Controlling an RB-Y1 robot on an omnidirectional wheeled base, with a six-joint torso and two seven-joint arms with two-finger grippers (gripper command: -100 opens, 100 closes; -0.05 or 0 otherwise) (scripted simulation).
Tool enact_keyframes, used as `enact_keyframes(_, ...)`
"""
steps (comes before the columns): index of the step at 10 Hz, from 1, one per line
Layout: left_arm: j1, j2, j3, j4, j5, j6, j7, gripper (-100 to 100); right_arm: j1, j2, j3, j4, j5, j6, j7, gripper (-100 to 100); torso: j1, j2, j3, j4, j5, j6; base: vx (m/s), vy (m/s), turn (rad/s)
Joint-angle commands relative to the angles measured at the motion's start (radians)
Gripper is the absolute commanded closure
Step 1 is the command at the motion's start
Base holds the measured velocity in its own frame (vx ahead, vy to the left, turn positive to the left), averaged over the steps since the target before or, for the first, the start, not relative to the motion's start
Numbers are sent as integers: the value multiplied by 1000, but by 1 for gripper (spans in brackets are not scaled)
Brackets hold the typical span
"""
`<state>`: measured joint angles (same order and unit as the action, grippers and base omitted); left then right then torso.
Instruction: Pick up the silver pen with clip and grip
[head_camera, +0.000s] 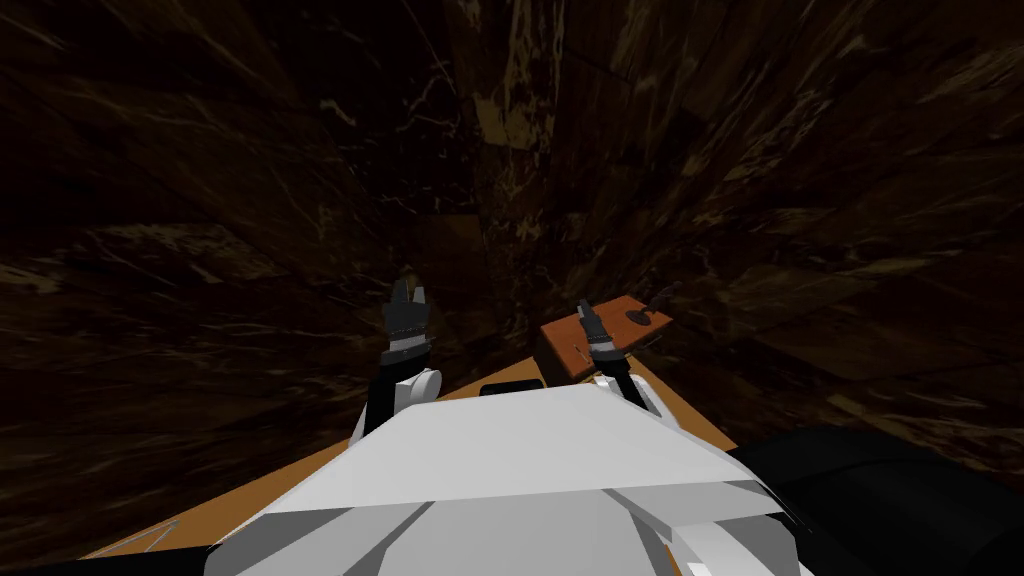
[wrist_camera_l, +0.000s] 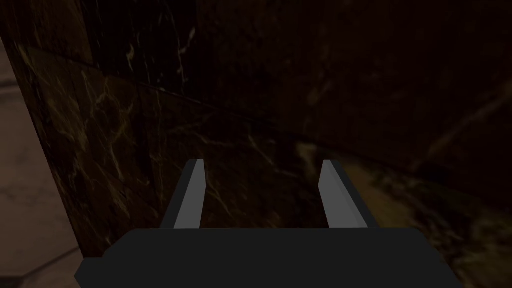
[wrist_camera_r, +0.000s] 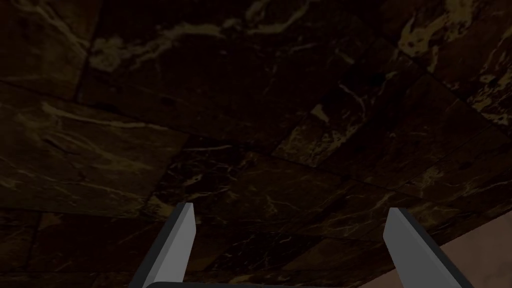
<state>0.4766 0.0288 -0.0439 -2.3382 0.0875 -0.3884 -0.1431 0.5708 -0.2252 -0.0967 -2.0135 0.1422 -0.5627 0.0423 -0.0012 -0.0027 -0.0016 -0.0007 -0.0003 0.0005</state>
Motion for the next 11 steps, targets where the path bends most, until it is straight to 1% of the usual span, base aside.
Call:
enact_keyframes(1,0,0,0,0,0,0,0,0,9,-17,-9,50,10,9,2,-100,0,0,0,0,0,0,30,-11,179)
enact_keyframes(2,0,0,0,0,0,0,0,0,20,-28,-15,77,20,15,5,-100,0,0,0,0,0,0,36,-17,293)
enact_keyframes(3,0,0,0,0,0,0,0,0,20,-28,-15,91,20,15,5,-100,0,0,0,0,0,-1,25,-21,135)
enact_keyframes(6,0,0,0,0,0,0,0,0,51,-60,-29,201,51,34,17,-100,0,0,0,0,0,0,28,-28,328)
enact_keyframes(7,0,0,0,0,0,0,0,0,51,-60,-29,218,51,34,17,-100,-1,0,0,0,0,0,25,-27,91)
enact_keyframes(8,0,0,0,0,0,0,0,0,62,-70,-32,260,62,41,23,-100,0,0,0,0,0,0,14,-17,219)
enact_keyframes(9,0,0,0,0,0,0,0,0,62,-70,-32,262,62,41,23,-100,0,1,1,0,0,0,8,-24,105)
enact_keyframes(10,0,0,0,0,0,0,0,0,71,-80,-33,295,73,49,29,-100,0,1,1,0,0,0,3,-27,215)
enact_keyframes(11,0,0,0,0,0,0,0,0,80,-89,-33,331,85,57,36,-100,0,2,1,0,0,0,2,-37,420)
